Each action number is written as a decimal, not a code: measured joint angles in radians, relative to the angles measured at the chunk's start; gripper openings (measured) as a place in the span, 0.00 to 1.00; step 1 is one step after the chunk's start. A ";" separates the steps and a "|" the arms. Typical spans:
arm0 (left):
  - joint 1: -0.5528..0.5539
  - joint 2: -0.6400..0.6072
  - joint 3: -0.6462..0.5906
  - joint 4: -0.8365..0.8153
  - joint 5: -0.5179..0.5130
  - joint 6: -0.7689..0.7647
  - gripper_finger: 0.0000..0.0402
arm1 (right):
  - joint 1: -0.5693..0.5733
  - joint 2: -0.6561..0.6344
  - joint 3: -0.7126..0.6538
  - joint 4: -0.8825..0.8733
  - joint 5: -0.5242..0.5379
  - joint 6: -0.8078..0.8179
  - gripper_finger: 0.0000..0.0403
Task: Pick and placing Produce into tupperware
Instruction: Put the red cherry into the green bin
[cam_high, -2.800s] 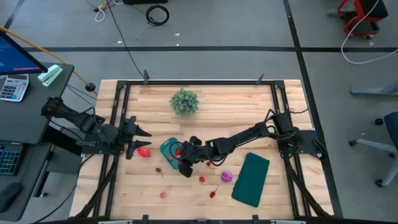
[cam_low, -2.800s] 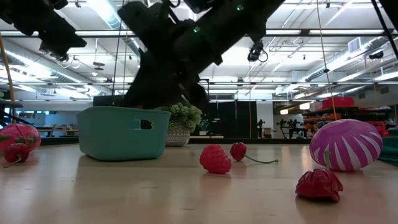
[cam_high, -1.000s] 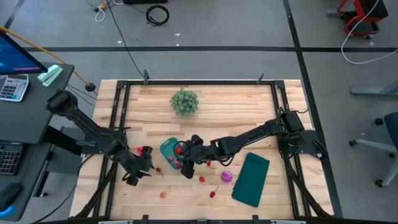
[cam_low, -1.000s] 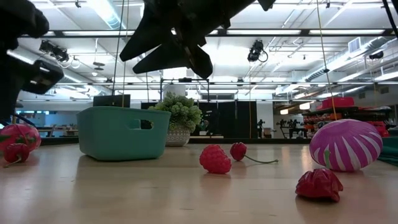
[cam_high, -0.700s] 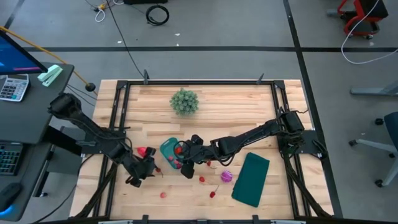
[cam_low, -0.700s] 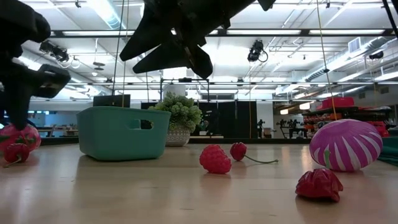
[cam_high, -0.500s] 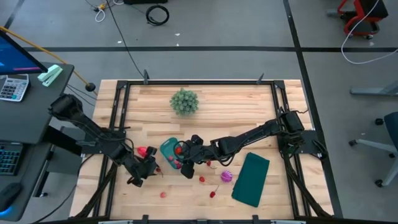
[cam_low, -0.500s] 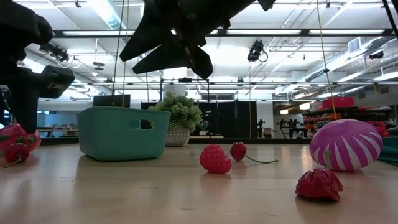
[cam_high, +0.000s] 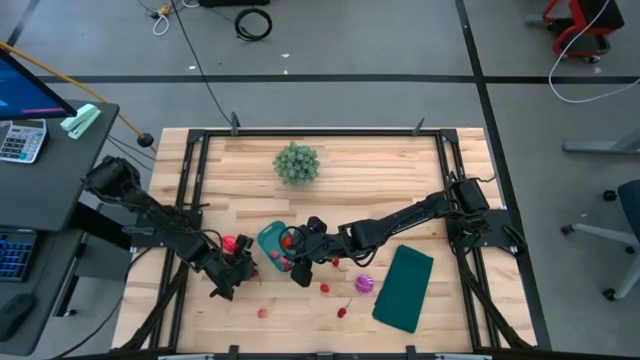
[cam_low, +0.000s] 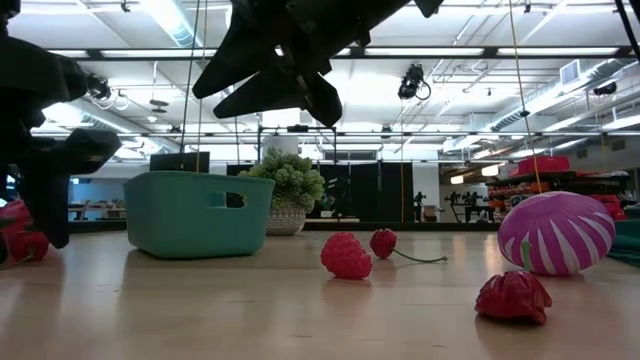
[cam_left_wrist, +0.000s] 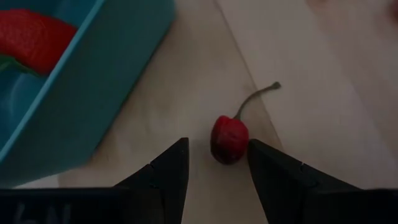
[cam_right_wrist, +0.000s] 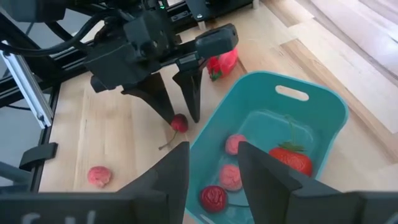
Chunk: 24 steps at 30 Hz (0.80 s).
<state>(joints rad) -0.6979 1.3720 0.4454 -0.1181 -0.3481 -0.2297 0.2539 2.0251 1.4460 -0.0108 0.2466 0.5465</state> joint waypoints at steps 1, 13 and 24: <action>0.000 0.000 0.000 0.000 0.000 -0.017 0.43 | 0.000 0.000 0.000 0.000 0.000 0.000 0.36; 0.001 0.004 -0.002 0.051 0.001 -0.075 0.38 | 0.000 0.000 0.000 0.000 0.000 0.000 0.36; 0.001 0.004 -0.002 0.061 0.001 -0.163 0.14 | 0.000 0.001 0.000 0.000 0.000 0.000 0.36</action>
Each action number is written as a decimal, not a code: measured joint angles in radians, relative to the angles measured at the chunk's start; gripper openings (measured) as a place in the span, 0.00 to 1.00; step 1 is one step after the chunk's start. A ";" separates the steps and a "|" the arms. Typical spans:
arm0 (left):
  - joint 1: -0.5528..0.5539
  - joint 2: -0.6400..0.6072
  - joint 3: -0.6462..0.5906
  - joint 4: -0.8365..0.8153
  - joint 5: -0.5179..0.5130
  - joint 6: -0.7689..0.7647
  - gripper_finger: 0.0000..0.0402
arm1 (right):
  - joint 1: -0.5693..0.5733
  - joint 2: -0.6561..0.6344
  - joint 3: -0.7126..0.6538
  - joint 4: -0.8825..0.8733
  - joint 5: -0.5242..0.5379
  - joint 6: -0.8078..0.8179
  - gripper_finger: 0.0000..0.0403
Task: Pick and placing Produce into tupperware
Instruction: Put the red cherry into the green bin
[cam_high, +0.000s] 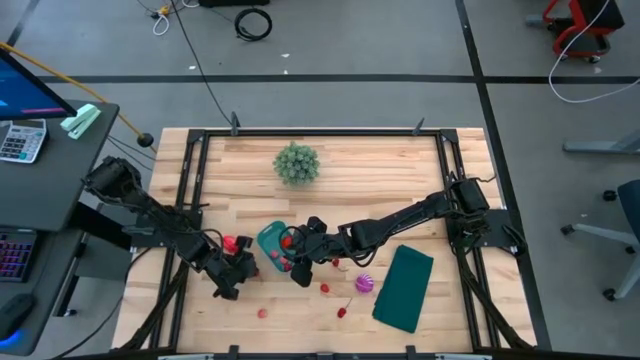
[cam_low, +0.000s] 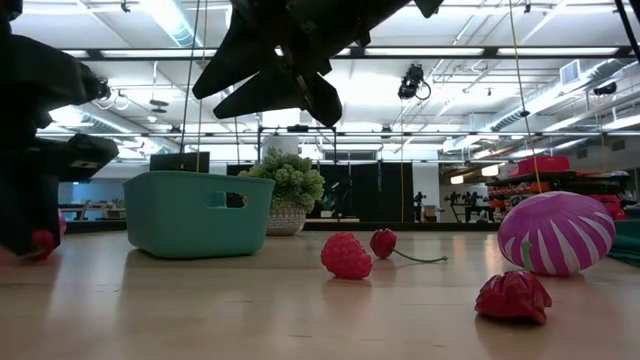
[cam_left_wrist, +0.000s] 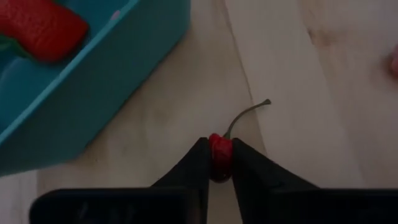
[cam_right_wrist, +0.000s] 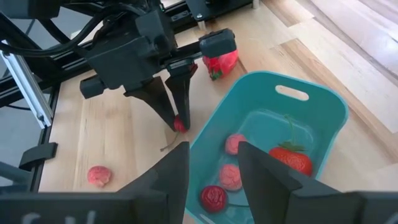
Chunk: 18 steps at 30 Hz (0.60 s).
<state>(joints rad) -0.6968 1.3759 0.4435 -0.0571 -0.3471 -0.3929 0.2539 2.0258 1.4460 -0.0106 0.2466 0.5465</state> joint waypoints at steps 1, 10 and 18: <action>0.000 0.000 0.001 0.006 0.000 -0.019 0.13 | 0.000 0.000 0.000 0.000 0.000 0.000 0.36; -0.002 -0.001 0.122 -0.029 0.003 -0.045 0.17 | 0.000 0.000 0.000 0.000 0.000 0.000 0.36; 0.073 -0.002 0.240 -0.166 -0.001 0.008 0.13 | 0.007 -0.014 -0.001 -0.078 -0.134 0.130 0.36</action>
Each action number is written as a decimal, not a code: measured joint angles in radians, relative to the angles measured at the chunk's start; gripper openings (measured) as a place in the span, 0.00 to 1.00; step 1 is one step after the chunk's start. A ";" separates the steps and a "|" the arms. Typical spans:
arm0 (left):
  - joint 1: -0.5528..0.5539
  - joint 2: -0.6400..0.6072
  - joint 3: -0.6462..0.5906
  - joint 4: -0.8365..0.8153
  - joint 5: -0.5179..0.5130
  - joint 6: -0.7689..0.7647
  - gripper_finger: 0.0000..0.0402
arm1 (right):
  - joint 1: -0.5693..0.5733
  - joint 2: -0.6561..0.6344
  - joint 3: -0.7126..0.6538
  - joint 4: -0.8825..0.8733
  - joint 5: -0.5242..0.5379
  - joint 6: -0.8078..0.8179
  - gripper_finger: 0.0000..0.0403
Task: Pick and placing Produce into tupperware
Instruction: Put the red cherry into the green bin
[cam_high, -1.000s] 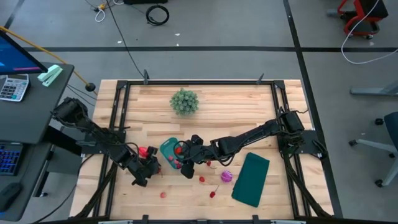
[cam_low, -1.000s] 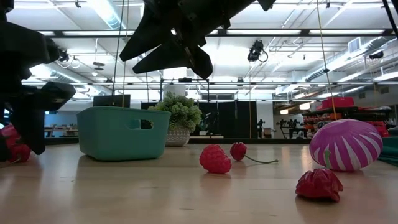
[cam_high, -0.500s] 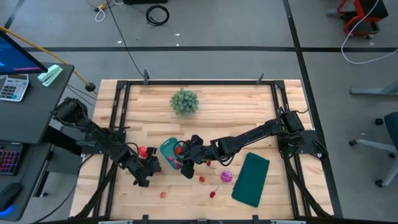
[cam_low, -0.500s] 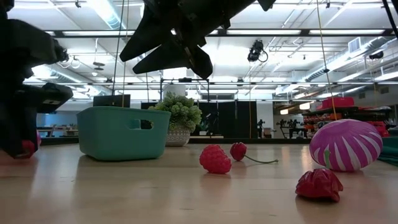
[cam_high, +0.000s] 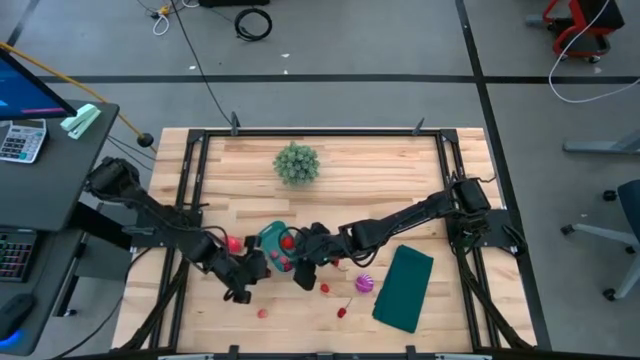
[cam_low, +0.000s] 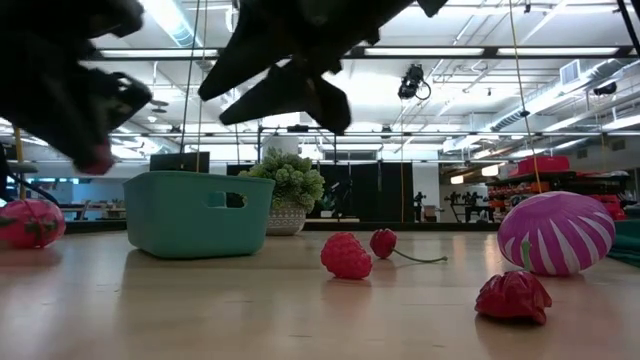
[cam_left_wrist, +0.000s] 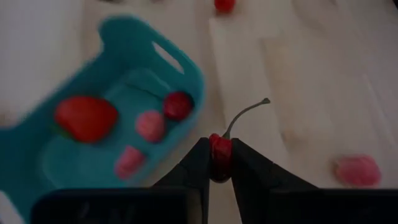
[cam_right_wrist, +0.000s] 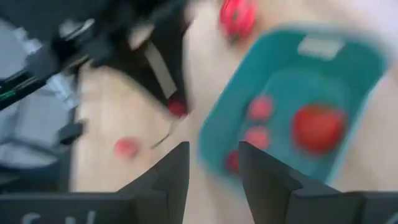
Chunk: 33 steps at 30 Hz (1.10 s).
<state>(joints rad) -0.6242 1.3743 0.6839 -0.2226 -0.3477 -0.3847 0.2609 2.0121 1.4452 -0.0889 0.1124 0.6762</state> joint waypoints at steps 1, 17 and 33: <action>0.014 0.000 0.006 0.002 0.000 0.021 0.13 | 0.003 -0.012 0.000 -0.032 -0.044 0.039 0.36; 0.284 0.000 0.042 0.005 0.051 0.205 0.19 | 0.125 -0.060 0.000 -0.350 0.054 0.178 0.36; 0.308 0.001 0.042 0.000 0.073 0.240 0.33 | 0.116 -0.060 -0.053 -0.588 0.143 0.534 0.36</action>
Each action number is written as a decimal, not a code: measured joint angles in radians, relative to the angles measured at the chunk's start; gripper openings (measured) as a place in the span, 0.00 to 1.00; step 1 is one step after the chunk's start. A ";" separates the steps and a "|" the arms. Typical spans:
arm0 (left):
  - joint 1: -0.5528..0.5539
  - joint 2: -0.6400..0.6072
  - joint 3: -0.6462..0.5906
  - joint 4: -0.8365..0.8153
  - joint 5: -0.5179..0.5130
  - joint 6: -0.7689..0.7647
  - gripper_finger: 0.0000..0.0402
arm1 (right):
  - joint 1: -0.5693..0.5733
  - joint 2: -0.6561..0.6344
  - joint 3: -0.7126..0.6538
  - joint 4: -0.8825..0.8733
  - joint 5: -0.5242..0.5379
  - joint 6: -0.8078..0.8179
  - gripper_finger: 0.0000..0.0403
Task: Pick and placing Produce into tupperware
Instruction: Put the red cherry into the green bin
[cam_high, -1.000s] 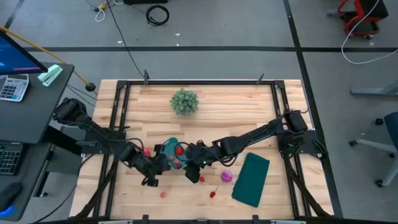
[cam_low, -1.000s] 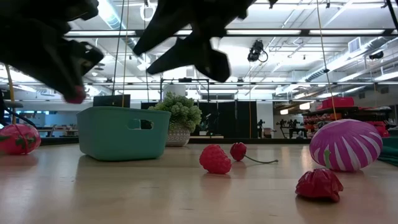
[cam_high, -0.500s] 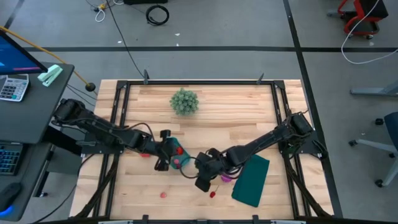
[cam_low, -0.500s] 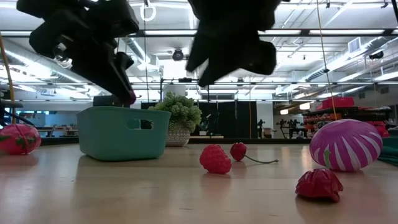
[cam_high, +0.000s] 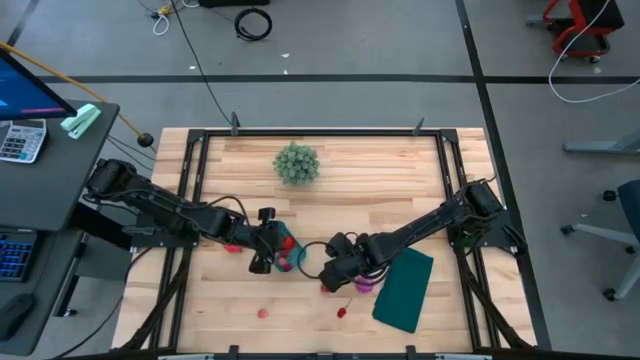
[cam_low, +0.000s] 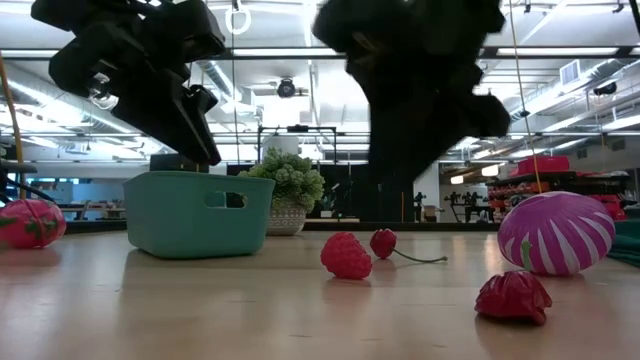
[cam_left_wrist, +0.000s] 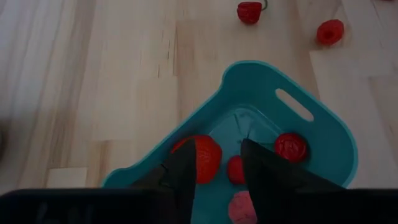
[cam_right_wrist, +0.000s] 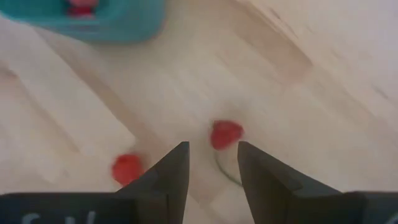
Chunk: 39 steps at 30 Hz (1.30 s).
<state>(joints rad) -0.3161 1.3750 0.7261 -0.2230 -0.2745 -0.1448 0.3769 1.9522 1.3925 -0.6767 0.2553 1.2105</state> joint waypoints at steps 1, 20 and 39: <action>0.000 0.000 0.000 0.000 0.000 0.000 0.34 | 0.001 0.000 -0.013 0.002 -0.009 0.004 0.36; 0.000 0.001 0.000 0.002 -0.001 0.000 0.34 | 0.009 0.001 -0.074 0.102 0.013 -0.089 0.36; 0.000 0.001 0.000 0.001 -0.001 -0.001 0.33 | -0.069 0.087 -0.072 0.143 -0.073 -0.111 0.36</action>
<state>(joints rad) -0.3161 1.3758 0.7265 -0.2218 -0.2752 -0.1455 0.3084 2.0396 1.3209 -0.5336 0.1825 1.0993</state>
